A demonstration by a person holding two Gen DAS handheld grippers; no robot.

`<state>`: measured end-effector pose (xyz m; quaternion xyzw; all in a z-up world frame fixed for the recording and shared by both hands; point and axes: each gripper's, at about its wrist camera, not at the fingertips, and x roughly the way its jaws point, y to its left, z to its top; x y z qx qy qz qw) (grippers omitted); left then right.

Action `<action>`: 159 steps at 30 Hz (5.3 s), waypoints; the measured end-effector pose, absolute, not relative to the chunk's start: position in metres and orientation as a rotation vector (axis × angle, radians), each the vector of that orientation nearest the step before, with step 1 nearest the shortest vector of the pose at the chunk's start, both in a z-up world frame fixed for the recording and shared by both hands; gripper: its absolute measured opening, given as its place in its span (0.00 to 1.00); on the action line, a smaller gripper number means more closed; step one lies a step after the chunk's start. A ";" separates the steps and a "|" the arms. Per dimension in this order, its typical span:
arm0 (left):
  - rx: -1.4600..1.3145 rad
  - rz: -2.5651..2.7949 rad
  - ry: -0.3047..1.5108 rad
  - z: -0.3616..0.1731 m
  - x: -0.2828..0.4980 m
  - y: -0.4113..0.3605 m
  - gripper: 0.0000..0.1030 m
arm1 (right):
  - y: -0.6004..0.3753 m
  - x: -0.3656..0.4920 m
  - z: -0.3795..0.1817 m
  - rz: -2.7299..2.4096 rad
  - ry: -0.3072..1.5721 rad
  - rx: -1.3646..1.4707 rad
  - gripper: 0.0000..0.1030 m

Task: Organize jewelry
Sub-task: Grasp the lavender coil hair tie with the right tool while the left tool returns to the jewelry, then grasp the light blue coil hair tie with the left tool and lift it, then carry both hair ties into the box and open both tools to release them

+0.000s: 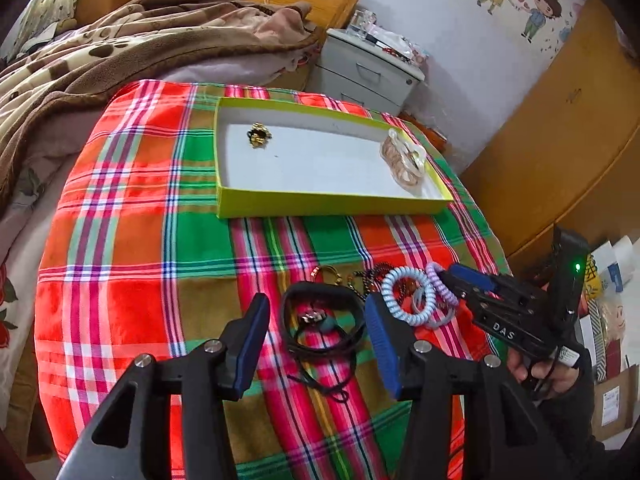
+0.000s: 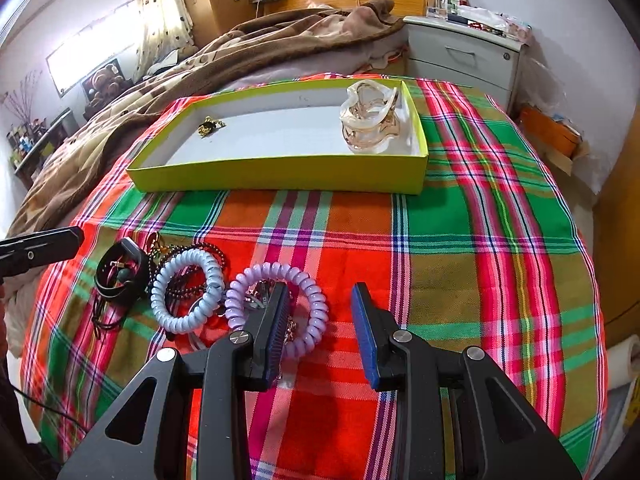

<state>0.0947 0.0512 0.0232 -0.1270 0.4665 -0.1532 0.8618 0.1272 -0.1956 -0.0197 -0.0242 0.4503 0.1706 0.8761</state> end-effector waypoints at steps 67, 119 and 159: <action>0.135 -0.388 0.996 0.009 0.132 -0.048 0.11 | -0.261 0.102 0.003 0.297 0.846 0.207 0.10; -0.117 -0.293 0.876 0.054 0.197 0.046 0.10 | -0.152 0.225 0.046 0.335 0.824 0.010 0.10; -0.089 -0.208 0.996 -0.003 0.255 0.055 0.19 | -0.099 0.316 -0.013 0.270 0.982 -0.114 0.10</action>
